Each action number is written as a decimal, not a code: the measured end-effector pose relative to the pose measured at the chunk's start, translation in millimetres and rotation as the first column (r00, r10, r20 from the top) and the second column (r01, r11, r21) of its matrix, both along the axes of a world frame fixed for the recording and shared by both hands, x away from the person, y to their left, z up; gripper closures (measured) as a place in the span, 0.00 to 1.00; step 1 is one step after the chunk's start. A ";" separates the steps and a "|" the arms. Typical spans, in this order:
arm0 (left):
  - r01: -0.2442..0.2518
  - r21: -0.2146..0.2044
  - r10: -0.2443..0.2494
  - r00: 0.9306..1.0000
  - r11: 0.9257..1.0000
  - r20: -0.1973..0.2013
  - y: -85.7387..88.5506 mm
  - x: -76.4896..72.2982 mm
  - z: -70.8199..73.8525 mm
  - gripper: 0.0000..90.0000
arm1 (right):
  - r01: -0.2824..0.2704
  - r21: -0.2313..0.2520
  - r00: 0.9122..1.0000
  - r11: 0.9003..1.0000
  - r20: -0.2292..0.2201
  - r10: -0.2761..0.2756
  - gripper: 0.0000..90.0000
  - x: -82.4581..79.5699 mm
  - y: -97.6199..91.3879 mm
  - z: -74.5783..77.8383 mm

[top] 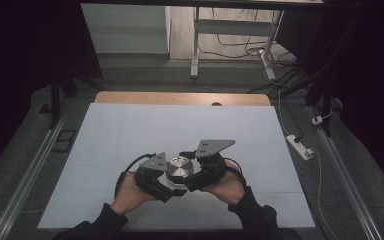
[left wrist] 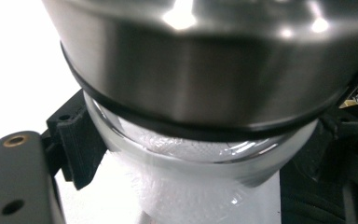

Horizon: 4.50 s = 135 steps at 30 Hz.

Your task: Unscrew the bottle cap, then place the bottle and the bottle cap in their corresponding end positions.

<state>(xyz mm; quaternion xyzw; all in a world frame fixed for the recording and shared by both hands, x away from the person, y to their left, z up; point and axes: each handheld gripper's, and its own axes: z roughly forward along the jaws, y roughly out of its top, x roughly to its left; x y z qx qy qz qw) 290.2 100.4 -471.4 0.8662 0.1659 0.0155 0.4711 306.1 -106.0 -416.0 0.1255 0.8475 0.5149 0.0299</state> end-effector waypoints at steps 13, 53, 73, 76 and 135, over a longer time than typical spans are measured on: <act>-0.002 0.001 0.002 1.000 1.000 -0.007 -0.1 0.8 -2.2 0.18 | 0.015 0.038 1.000 0.999 0.008 -0.016 0.22 1.6 -4.9 3.5; -0.157 0.017 0.156 0.987 0.987 0.025 29.8 16.6 -5.6 0.18 | 0.063 0.057 0.997 0.996 0.042 -0.065 0.22 0.2 -24.4 12.7; -0.264 -0.002 0.264 0.964 0.964 0.044 47.6 34.2 0.1 0.18 | 0.063 0.053 0.997 0.997 0.045 -0.066 0.22 -10.9 -27.8 4.4; -0.272 -0.003 0.272 0.961 0.962 0.044 48.2 38.1 0.4 0.18 | 0.064 0.049 0.997 0.997 0.045 -0.066 0.22 -11.8 -27.5 1.6; -0.333 -0.018 0.333 0.938 0.943 0.095 -1.2 130.6 -2.8 0.18 | 0.064 -0.039 0.996 0.997 0.057 -0.062 0.22 -15.4 -11.8 -71.1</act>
